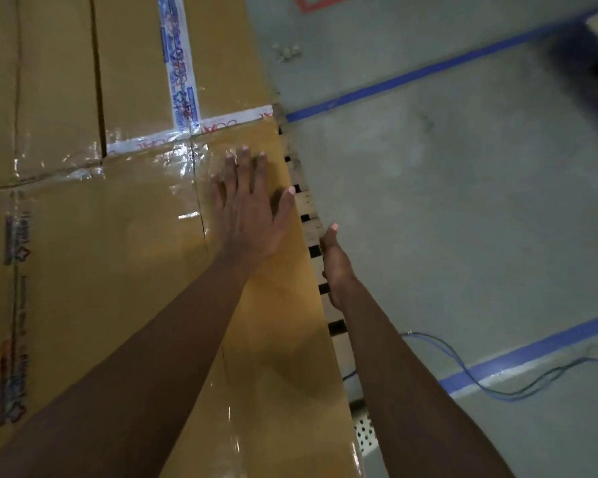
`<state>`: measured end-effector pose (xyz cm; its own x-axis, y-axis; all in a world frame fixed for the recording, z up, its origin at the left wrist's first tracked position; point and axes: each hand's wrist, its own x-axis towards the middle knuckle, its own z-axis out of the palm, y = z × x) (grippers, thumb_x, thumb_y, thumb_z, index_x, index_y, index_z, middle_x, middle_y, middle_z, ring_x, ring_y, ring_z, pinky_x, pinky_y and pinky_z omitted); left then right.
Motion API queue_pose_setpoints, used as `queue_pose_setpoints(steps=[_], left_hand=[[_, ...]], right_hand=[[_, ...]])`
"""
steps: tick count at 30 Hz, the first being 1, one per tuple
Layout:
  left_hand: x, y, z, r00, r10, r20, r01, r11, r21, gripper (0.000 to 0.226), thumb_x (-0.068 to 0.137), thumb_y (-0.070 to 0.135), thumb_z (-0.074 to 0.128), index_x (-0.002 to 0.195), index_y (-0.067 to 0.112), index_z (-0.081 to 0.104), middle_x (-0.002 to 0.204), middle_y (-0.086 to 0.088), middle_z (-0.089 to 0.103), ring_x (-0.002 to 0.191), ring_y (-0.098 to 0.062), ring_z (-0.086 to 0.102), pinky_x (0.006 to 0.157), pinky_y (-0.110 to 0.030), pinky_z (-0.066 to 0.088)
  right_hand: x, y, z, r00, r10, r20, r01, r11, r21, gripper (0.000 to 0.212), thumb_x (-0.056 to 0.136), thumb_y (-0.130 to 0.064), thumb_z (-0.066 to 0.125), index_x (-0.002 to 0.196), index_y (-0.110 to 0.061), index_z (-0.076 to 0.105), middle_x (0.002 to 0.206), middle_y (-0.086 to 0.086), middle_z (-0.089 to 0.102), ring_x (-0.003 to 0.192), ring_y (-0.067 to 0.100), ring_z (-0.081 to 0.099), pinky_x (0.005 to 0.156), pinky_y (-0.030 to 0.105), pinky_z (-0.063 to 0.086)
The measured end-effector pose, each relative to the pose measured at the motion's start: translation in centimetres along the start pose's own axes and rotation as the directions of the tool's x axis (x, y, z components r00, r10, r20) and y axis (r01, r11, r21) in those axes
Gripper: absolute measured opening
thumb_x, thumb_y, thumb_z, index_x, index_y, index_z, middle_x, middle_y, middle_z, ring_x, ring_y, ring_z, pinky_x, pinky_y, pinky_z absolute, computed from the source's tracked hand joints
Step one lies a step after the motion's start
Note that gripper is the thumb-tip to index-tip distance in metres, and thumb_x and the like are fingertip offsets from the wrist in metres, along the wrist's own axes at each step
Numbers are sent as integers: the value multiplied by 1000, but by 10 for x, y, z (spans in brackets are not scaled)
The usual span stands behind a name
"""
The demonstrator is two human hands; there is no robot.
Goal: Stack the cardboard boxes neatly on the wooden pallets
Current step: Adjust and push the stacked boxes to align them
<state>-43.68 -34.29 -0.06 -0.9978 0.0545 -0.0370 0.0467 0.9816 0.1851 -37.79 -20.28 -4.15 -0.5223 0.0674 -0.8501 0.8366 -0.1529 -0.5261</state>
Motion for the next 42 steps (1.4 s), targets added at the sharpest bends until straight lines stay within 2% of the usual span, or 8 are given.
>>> queue_pose_setpoints(steps=[5,8,12,17,21,29,38,42], left_hand=[[63,-13,-10,984,-27,-176,22,999,-33,67,104,52,24,159,14,24,169,-8,14,156,-28,9,125,-52,8],[85,-36,-13,984,-86,-153,81,996,-42,66,105,49,26,161,14,17,170,-8,7,156,-27,4,126,-50,2],[81,-76,-31,998,30,-54,-37,992,-120,72,104,54,30,162,15,12,170,-6,3,157,-24,-1,125,-49,-3],[13,-168,-83,927,-184,-327,159,982,-100,69,105,53,35,162,20,14,170,-4,9,157,-25,2,125,-52,5],[-43,-251,-68,924,-354,-142,361,932,25,72,101,64,21,162,28,12,170,-4,4,156,-32,1,120,-64,6],[-48,-290,-36,952,-303,47,303,953,9,68,99,68,9,159,41,-5,168,6,-17,154,-29,-20,114,-73,-10],[-149,-290,-73,881,-469,-60,425,842,-333,71,96,71,16,160,41,12,170,8,6,157,-23,0,121,-62,10],[-292,-295,-79,803,-571,-170,501,802,-326,65,99,64,31,158,38,25,169,5,15,156,-21,6,121,-56,17]], right_hand=[[29,-99,47,952,-303,44,294,945,142,80,100,-71,18,156,-18,38,159,6,40,144,27,40,108,38,38],[43,-167,83,833,-530,-159,505,846,-172,72,104,-64,22,157,-16,35,163,6,33,149,24,32,117,34,25],[45,-190,111,802,-597,5,470,626,-622,72,103,-62,33,152,-9,40,157,11,42,144,29,39,113,37,31],[-14,-136,177,340,-933,120,604,119,-788,73,103,-58,36,160,-14,25,165,10,29,151,30,26,120,46,21],[-15,-83,257,487,-738,466,574,-131,-808,73,103,-61,30,163,-22,15,170,1,10,157,26,6,125,52,6],[3,-56,297,546,-691,474,441,-244,-864,73,103,-62,21,163,-24,6,171,-1,-4,156,29,-11,124,55,-8],[-82,13,288,569,-742,354,564,39,-825,64,105,-58,27,161,-26,24,171,-1,5,157,26,-6,125,52,1],[-171,127,255,512,-742,432,611,-39,-791,61,104,-57,30,159,-29,31,169,1,16,157,27,9,124,54,12]])
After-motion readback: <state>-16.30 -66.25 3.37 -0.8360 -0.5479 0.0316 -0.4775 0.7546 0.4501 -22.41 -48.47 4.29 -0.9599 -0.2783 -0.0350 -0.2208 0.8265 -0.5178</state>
